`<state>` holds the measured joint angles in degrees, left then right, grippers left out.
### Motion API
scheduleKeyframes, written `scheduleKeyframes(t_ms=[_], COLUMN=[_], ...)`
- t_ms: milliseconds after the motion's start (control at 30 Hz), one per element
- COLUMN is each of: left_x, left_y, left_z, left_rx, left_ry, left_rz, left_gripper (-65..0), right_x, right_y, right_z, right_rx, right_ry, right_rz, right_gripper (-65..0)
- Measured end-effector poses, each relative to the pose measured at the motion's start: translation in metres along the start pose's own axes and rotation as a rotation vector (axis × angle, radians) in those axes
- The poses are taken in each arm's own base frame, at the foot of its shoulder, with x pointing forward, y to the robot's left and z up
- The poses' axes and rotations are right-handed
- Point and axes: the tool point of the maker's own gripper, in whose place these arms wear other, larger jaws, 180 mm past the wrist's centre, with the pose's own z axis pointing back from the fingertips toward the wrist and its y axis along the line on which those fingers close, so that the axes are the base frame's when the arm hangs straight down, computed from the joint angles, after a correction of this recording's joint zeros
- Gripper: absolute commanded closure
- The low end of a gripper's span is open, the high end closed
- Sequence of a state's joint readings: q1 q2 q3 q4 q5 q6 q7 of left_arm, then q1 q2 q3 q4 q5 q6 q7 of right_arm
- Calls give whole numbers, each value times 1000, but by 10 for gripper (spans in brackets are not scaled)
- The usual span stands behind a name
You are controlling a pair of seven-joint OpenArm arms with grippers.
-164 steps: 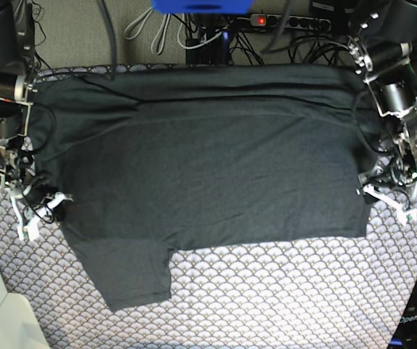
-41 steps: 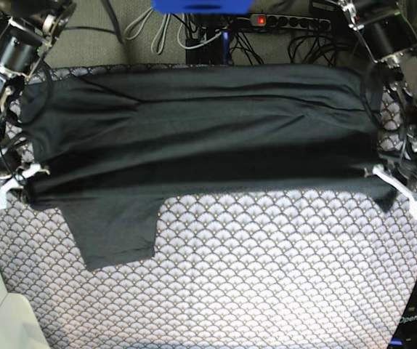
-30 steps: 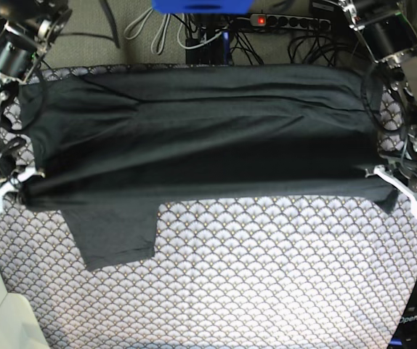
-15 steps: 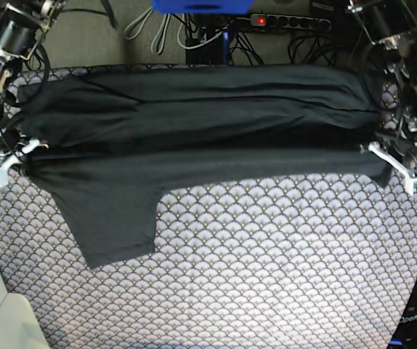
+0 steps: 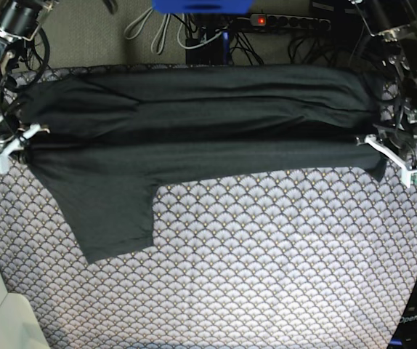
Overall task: Fold the T-shirt properly
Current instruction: 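Lift the side edges and fold the hem half over the collar fold, then lower the folded edge onto the shirt and open both grippers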
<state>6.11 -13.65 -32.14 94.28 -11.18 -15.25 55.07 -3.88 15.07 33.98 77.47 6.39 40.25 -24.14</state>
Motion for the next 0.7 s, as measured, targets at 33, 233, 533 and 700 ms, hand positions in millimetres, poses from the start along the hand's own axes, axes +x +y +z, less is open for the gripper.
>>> scheduleKeyframes(t_ms=[33, 233, 533, 700], left_x=[-1, -1, 2, 7], left_y=[0, -1, 1, 3], left_z=[0, 0, 0, 1], left_rx=[1, -2, -5, 0], left_ry=[3, 3, -3, -14], left_rz=[0, 0, -5, -4], left_gripper=[-3, -3, -3, -3], right_x=[-2, -8, -17, -15], right_y=[0, -5, -20, -9], right_z=[0, 5, 18, 33], right_rx=[0, -14, -57, -63], right_ry=[8, 11, 17, 10], right_rz=[0, -10, -33, 17], right_gripper=[0, 0, 0, 0])
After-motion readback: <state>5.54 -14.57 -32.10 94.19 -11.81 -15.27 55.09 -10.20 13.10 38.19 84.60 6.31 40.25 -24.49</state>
